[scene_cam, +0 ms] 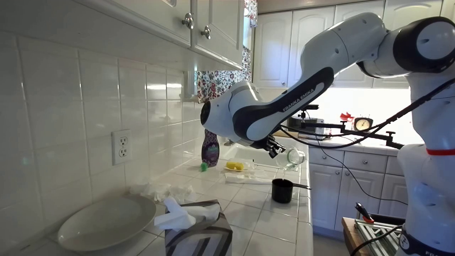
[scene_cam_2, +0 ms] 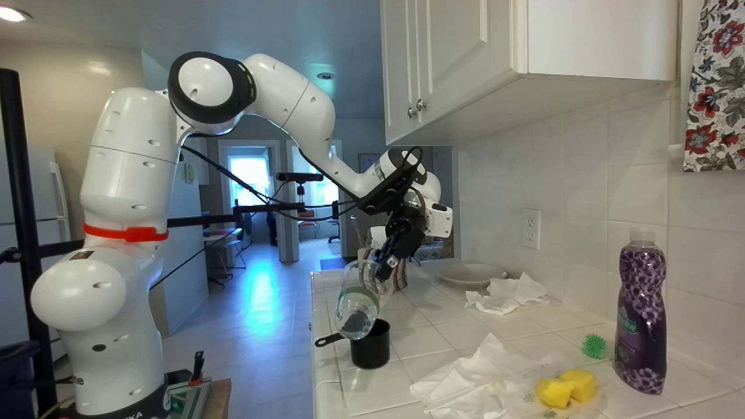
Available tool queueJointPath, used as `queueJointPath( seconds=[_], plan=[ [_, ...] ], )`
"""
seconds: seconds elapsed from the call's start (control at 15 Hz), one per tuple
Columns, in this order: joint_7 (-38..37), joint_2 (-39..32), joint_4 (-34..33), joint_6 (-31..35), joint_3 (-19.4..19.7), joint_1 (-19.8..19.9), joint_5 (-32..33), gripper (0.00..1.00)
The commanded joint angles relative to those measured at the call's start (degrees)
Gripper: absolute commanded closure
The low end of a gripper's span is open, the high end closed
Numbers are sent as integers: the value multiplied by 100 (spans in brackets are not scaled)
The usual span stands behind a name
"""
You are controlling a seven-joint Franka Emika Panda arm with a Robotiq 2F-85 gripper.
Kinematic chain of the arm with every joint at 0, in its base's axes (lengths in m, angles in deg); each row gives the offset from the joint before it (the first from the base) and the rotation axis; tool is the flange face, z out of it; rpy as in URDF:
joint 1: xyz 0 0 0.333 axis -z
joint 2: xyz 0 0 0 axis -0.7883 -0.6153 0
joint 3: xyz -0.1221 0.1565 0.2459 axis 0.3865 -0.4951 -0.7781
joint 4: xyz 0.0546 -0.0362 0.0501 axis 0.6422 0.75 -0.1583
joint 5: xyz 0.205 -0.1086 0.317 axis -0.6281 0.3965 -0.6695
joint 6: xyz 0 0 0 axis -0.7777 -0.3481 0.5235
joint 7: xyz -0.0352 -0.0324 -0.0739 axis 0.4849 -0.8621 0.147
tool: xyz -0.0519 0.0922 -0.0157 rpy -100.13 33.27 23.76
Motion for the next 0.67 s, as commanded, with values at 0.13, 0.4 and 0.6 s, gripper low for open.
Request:
queueJointPath(
  seconds=[0.13, 0.4, 0.6],
  plan=[
    [-34, -177, -240, -240, -49, -16, 116, 98],
    [-41, -185, -248, -285, -63, -23, 125, 98],
    [-35, -210, -268, -321, -78, -29, 151, 98]
  ],
)
